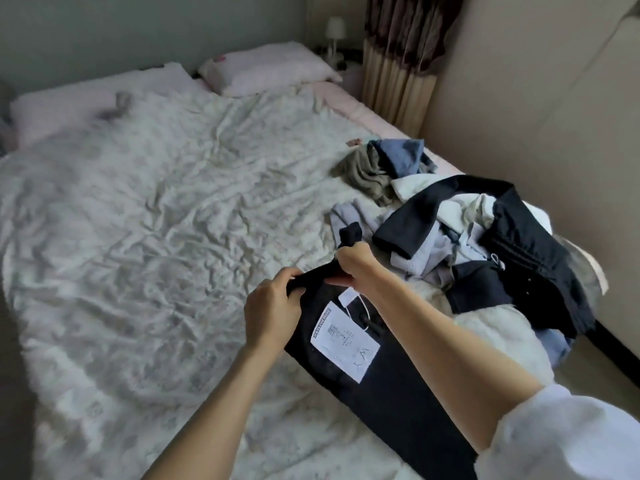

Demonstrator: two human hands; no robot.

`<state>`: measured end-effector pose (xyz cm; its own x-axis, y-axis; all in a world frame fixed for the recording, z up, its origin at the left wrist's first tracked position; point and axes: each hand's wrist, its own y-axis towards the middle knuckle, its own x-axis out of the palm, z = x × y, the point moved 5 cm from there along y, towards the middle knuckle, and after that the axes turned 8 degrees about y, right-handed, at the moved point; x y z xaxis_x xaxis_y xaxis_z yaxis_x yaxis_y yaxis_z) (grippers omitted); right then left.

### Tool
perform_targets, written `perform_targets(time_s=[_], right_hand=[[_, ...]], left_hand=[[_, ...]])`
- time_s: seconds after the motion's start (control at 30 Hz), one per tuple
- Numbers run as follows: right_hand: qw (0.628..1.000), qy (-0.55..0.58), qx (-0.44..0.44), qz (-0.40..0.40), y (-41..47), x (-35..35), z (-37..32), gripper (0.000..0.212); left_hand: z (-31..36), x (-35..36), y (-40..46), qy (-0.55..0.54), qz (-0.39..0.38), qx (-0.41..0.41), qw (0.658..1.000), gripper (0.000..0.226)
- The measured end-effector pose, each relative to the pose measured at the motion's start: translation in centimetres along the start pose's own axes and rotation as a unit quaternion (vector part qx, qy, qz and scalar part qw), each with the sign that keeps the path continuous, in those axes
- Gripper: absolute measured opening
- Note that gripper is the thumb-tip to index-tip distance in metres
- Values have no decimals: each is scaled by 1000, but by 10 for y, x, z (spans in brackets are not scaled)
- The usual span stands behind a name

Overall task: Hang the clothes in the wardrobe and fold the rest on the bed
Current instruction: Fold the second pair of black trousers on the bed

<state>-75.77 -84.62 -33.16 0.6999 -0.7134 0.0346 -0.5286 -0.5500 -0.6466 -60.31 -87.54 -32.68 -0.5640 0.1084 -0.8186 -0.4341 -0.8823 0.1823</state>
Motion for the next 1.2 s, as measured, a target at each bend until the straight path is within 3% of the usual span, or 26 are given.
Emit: perform_targets(time_s=[0.1,0.2,0.37,0.43,0.53,0.63,0.73,0.83,1.03,1.2], right_hand=[[998,36,-25,-55,-13,44,-41,7],[991,69,-60,-101,-25,76,-68,21],[984,100,-51,-139,-23,67,-36,12],[987,102,-36,-117,-12,43,-6,9],[993,86,-16,-83,3,-3,38,24],[993,107,3,-47,12,-58,76,19],[990,141,20,4,20,-109,111,12],[985,162,50,36,28,-153,148,16],[963,225,120,85,44,-207,221,11],[970,102,141,171,50,-227,263,13]], left_hand=[[-4,-52,31,25,90,-15,995,20],[-4,-97,42,57,181,-6,982,18],[4,-92,19,132,167,110,971,36],[5,-66,1,147,132,141,970,42],[9,-15,-32,134,53,152,978,45],[23,35,-69,78,-27,182,980,41],[30,77,-97,33,-149,200,968,39],[26,114,-111,64,-226,188,954,44],[-23,171,-108,190,-317,64,927,52],[-58,195,-92,263,-326,31,908,58]])
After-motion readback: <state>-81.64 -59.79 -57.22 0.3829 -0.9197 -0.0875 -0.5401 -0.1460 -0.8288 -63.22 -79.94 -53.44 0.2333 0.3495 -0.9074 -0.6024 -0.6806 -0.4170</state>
